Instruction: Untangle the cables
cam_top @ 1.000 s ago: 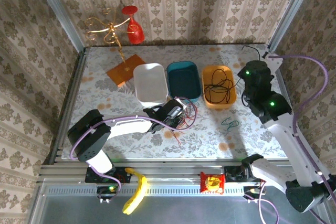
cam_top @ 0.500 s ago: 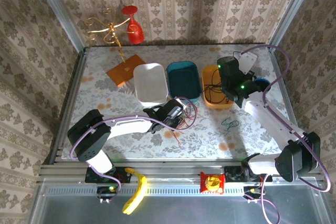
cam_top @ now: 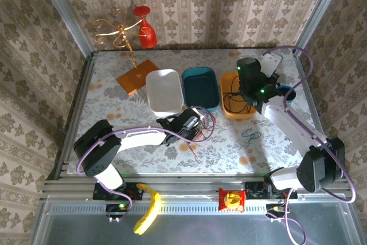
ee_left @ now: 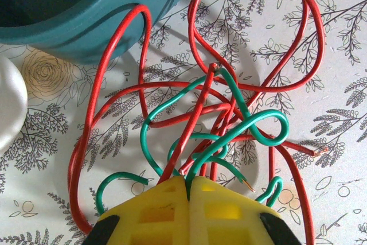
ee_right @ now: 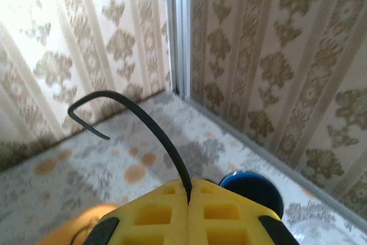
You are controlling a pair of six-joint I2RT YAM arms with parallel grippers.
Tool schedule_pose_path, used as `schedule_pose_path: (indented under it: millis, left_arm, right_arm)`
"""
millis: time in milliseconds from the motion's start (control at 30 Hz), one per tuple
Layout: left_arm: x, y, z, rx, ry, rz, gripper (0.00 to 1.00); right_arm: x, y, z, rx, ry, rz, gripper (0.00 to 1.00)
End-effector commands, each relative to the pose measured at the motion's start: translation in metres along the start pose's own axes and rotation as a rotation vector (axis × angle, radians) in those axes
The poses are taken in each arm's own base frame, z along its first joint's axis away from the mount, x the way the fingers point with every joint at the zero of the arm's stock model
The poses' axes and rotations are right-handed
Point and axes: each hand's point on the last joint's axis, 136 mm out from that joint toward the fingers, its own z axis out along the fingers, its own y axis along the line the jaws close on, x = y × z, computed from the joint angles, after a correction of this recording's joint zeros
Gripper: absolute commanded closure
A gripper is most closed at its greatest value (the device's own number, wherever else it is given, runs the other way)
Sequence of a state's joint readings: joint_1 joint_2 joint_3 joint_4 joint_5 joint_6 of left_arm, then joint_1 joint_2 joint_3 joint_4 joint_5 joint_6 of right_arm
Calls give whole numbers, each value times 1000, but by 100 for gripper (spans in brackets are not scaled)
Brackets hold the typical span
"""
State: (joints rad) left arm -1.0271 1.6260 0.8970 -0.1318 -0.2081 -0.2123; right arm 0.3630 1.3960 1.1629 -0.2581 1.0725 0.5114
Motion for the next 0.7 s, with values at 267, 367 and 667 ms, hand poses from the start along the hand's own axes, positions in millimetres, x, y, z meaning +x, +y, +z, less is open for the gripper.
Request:
schedule_pose_path:
  millis: [267,367,667]
  left_arm:
    - [2,-4,0,5,18,24,100]
    - [1,-5,0,8,18,27,100]
    - [1,-4,0,5,16,25,100]
  right_arm:
    - [153,51,4,-254,483,-200,100]
    - [172,55,4,-289,563,-208,100]
    - [209,61,15,-298,726,-220,100]
